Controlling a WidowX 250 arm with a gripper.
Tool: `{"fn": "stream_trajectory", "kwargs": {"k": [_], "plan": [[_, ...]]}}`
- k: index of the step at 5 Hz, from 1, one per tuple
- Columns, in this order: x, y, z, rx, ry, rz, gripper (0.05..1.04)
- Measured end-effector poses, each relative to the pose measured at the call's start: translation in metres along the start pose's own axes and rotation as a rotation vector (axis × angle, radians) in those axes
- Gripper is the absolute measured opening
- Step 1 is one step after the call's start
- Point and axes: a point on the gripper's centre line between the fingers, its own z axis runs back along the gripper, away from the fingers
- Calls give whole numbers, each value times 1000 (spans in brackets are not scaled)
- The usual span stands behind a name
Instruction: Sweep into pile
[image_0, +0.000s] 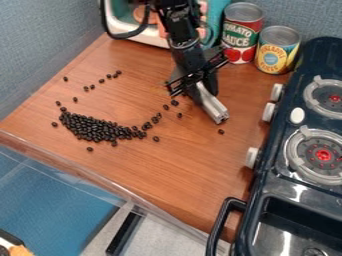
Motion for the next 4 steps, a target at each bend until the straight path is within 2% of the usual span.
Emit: {"fn": "stream_trajectory", "kwargs": {"k": [4], "plan": [[6,65,21,87,21,65,345]]}}
